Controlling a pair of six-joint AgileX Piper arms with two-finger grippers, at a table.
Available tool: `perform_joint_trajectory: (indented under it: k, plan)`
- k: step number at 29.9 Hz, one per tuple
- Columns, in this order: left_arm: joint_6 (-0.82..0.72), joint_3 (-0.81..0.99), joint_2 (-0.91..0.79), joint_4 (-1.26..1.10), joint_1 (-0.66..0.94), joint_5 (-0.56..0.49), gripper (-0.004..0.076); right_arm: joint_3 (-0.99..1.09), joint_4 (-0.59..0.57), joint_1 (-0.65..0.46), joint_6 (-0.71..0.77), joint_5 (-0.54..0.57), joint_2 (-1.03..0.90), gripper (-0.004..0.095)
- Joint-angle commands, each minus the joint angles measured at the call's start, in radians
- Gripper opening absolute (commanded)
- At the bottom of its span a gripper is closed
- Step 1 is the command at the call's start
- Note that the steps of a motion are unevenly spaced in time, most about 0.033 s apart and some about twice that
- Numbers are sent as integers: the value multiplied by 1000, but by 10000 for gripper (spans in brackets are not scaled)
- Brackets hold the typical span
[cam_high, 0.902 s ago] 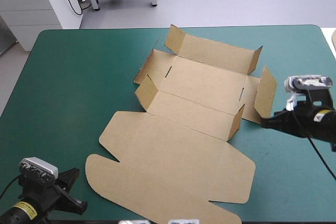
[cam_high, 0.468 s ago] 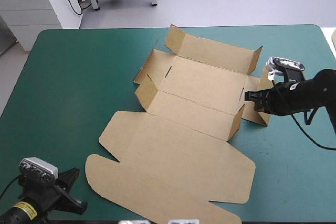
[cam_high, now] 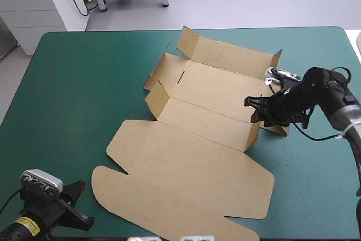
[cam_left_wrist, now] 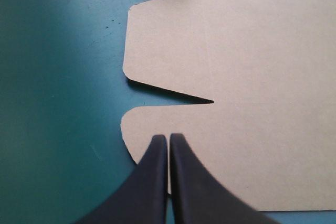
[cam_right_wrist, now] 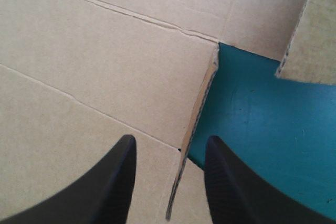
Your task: Fold the box
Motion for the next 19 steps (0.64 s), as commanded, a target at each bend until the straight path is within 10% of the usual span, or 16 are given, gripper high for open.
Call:
perform_joint_trajectory:
  k: [1, 10, 19]
  plan:
    - [-2, -24, 14, -9, -4, -69, -8, -32, 14, 2, 3, -20, 22, 399]
    - [-2, -24, 14, -9, -4, -69, -8, -32, 22, 4, 1, -19, 113, 384]
    - [-2, -24, 14, -9, -4, -69, -8, -32, 18, 4, -54, -36, 120, -25]
